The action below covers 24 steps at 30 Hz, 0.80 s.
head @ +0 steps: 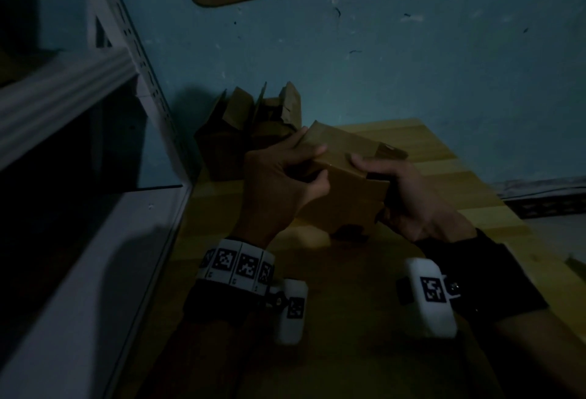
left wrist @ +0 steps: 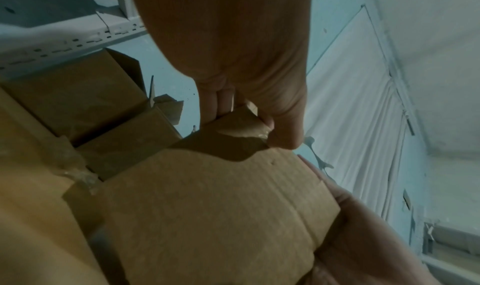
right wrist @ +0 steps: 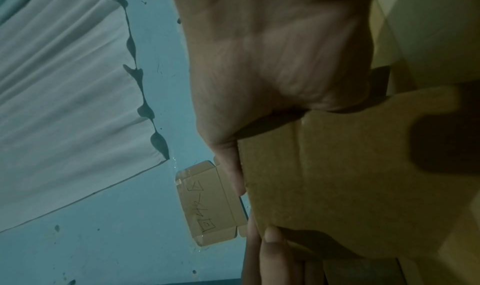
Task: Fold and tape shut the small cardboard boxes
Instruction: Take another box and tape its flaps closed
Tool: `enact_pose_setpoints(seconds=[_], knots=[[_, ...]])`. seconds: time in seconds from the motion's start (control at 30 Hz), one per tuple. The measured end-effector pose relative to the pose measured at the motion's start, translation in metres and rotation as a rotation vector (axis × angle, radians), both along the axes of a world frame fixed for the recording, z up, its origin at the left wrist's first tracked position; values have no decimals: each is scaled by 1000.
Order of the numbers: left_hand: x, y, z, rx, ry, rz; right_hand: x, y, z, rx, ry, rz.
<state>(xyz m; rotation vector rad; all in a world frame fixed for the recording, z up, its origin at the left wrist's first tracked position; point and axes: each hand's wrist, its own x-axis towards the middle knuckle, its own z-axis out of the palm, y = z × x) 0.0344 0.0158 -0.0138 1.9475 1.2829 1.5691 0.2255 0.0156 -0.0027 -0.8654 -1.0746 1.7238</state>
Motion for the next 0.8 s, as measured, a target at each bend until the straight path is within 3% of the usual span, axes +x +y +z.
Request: enact_pose_setpoints(seconds=[0.33, 0.47, 0.63, 0.8], knots=[[3, 2, -2, 37, 41, 41, -2, 1, 0, -12, 22, -11], [-7, 0, 0, -49, -115, -17, 3, 0, 6, 49, 114, 18], [-10, -3, 0, -129, -159, -7, 12, -3, 12, 290, -141, 14], [-7, -2, -7, -137, -80, 17, 17, -1, 14, 327, -230, -101]])
